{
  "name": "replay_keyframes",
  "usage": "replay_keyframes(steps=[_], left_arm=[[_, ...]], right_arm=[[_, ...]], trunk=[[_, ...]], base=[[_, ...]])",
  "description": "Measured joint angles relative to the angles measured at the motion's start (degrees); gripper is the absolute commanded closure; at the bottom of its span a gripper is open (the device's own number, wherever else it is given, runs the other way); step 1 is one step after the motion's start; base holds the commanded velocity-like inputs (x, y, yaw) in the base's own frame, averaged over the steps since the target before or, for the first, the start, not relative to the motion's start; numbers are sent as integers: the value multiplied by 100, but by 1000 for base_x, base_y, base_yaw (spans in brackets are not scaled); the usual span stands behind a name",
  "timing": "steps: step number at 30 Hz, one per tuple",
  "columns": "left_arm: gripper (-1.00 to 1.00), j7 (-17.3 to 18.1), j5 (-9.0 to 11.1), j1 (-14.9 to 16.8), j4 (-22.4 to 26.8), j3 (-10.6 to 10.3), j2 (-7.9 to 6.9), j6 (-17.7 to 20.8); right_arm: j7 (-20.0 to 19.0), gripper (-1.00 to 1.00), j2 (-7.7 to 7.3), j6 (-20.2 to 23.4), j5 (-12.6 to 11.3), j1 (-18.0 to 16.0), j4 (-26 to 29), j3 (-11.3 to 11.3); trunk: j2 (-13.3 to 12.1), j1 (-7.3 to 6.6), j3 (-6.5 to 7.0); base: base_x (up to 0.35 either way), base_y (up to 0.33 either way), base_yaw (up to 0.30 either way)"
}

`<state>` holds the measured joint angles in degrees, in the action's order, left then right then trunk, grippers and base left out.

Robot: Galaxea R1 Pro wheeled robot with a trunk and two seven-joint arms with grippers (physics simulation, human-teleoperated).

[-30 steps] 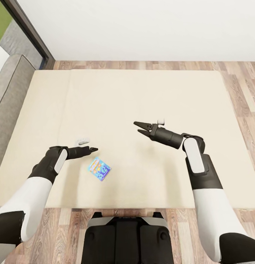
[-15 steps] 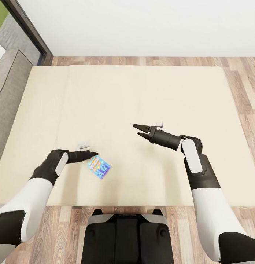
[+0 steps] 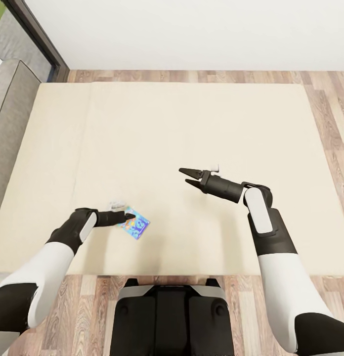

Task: Put all the toys in the child's room - the three board games (two on the bed and one on the table), the two jigsaw puzzles on the table, and the tennis ball on the table - inside the toy box on the table in the child's room.

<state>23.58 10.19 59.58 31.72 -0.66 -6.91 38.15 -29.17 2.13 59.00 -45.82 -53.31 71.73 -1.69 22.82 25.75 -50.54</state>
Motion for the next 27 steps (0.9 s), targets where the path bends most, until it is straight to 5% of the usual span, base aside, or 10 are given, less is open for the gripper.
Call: replay_keyframes(steps=[7,27], left_arm=[[-100,-6,-79,5,6,-158,-1,-22],[-100,43,-103,4,21,-187,-15,-25]], right_arm=[[1,-100,26,-5,20,5,12,4],[222,-100,88,-6,8,9,16,11]], trunk=[[4,-3,-43],[5,-4,-51]], base=[[0,0,0],[0,0,0]])
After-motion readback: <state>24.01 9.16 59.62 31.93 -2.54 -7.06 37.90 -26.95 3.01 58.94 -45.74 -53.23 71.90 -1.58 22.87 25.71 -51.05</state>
